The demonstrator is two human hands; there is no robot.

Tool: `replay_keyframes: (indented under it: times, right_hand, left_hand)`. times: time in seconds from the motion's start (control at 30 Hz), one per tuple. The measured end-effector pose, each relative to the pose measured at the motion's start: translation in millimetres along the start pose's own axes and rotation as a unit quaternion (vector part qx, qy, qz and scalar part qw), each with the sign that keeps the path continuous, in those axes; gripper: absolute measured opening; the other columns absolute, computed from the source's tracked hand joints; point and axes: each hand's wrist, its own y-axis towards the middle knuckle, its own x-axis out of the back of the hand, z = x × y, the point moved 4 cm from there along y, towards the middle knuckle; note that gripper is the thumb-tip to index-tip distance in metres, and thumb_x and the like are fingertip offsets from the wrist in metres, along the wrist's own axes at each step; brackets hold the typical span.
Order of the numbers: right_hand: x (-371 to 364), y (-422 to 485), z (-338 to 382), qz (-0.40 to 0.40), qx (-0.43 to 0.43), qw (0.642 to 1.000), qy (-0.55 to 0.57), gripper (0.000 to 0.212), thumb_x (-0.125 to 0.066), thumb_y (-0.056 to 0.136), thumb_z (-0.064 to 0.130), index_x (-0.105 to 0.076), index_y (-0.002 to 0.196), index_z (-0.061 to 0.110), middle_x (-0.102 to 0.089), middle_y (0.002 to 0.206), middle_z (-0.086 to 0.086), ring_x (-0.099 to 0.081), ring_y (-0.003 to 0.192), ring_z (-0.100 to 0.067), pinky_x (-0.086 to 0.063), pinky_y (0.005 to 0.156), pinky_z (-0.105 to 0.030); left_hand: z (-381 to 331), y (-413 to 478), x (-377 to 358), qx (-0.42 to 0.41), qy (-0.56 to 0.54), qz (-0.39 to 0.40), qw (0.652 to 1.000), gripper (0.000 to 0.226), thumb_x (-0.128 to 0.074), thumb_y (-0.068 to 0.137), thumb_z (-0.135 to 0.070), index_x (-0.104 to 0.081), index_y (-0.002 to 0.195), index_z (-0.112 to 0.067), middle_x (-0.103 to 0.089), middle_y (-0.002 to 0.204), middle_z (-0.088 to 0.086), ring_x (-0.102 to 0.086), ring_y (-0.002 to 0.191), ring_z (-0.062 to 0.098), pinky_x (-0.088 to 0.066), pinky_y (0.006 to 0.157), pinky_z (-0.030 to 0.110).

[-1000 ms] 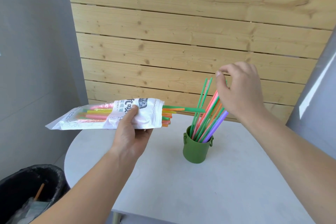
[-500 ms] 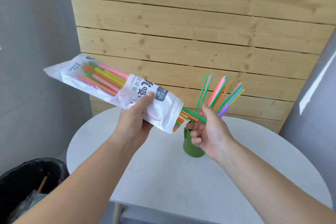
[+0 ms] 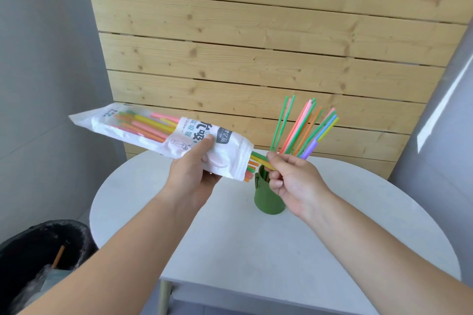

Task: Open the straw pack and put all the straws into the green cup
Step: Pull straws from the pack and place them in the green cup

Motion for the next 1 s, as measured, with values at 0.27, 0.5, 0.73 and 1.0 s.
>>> replay_keyframes:
  times: [0.27, 0.5, 0.73, 1.0]
  right_hand:
    - [-1, -3, 6, 0.023, 0.03, 0.999, -0.032, 0.007, -0.075, 0.086, 0.009, -0.07, 0.088, 0.006, -0.059, 0.071, -0.006, -0.051, 0.051, -0.009, -0.045, 0.046, -0.018]
    - [21, 4, 47, 0.04, 0.065, 0.995, -0.062, 0.007, -0.069, 0.087, -0.003, -0.066, 0.087, 0.003, -0.062, 0.07, -0.009, -0.06, 0.052, -0.01, -0.055, 0.051, -0.019]
    - [49, -1, 103, 0.045, 0.135, 0.971, -0.19, 0.009, -0.068, 0.086, -0.005, -0.067, 0.087, 0.004, -0.063, 0.075, -0.01, -0.06, 0.047, -0.008, -0.055, 0.052, -0.018]
    - [79, -8, 160, -0.002, 0.183, 0.92, -0.345, 0.007, -0.072, 0.084, -0.001, -0.068, 0.086, 0.005, -0.064, 0.075, -0.011, -0.061, 0.049, -0.008, -0.056, 0.051, -0.018]
  left_hand:
    - [1, 1, -3, -0.005, -0.039, 0.004, 0.999, 0.029, -0.066, 0.098, -0.011, -0.067, 0.127, -0.009, -0.075, 0.126, 0.009, -0.072, 0.118, 0.024, -0.059, 0.098, 0.045]
    - [-15, 7, 11, -0.017, -0.077, -0.025, 0.997, 0.014, -0.062, 0.101, -0.01, -0.067, 0.114, -0.012, -0.08, 0.1, 0.003, -0.077, 0.095, 0.02, -0.061, 0.089, 0.043]
    - [-18, 10, 18, -0.009, -0.088, -0.052, 0.995, 0.006, -0.063, 0.101, -0.012, -0.068, 0.105, -0.01, -0.08, 0.1, 0.004, -0.077, 0.093, 0.02, -0.064, 0.076, 0.038]
    - [-11, 11, 18, 0.003, -0.089, -0.059, 0.994, 0.006, -0.065, 0.1, -0.012, -0.068, 0.104, -0.01, -0.08, 0.092, 0.004, -0.077, 0.09, 0.02, -0.065, 0.068, 0.035]
